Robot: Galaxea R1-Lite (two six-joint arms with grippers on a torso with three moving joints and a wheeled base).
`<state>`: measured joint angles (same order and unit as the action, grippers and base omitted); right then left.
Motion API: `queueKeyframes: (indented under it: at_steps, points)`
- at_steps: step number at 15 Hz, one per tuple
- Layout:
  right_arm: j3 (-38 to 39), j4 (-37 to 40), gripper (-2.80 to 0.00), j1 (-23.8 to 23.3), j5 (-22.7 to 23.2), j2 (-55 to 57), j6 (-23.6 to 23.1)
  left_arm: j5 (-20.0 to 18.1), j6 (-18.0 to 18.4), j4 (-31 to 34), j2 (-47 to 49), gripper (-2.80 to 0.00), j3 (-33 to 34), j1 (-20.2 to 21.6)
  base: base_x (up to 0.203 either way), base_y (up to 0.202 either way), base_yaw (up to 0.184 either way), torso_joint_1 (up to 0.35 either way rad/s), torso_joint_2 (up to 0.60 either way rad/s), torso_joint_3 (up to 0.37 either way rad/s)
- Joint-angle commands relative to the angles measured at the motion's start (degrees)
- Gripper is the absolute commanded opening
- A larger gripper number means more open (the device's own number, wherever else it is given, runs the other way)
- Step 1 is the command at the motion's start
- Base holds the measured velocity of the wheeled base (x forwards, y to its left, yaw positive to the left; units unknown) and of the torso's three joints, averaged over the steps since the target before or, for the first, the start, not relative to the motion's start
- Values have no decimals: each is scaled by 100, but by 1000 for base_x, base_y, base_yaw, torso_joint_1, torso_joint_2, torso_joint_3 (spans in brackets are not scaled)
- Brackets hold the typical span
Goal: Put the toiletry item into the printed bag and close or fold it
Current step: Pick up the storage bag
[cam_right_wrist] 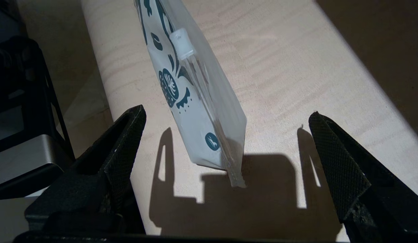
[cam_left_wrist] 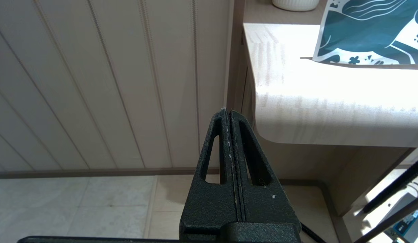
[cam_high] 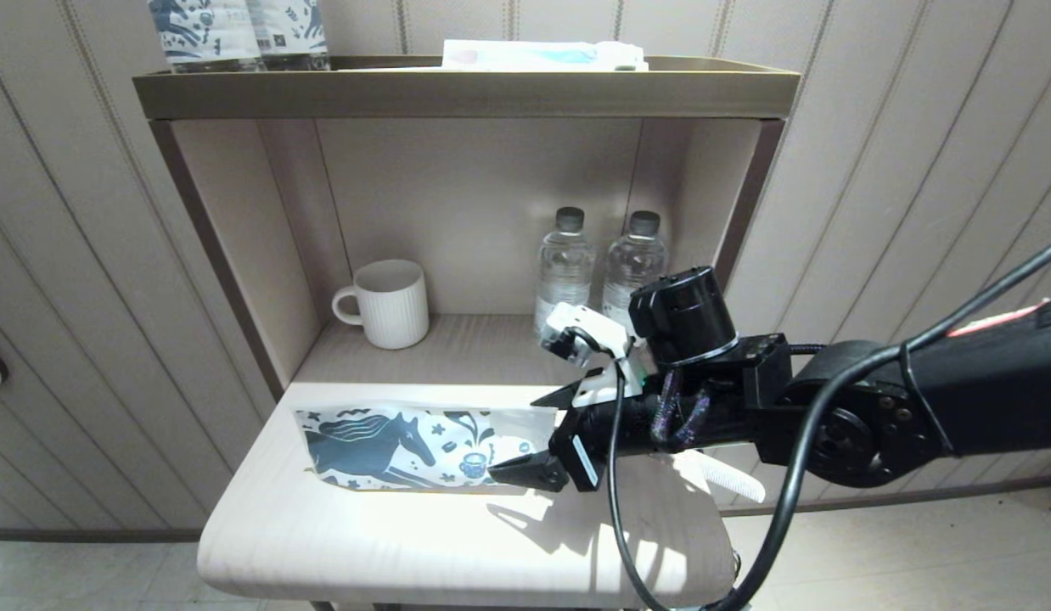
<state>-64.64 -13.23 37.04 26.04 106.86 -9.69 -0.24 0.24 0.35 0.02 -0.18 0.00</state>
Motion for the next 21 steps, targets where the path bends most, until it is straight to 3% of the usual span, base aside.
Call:
queueKeyframes:
  at_steps: [1,21]
  points:
    - [4,-13,0,10,15,10,-6,-2,2,0,-2,-280,1,0,0,0,0,0,0,0]
    - [93,-365,0,111,33,98,-68,-2,2,0,-2,-280,1,0,0,0,0,0,0,0]
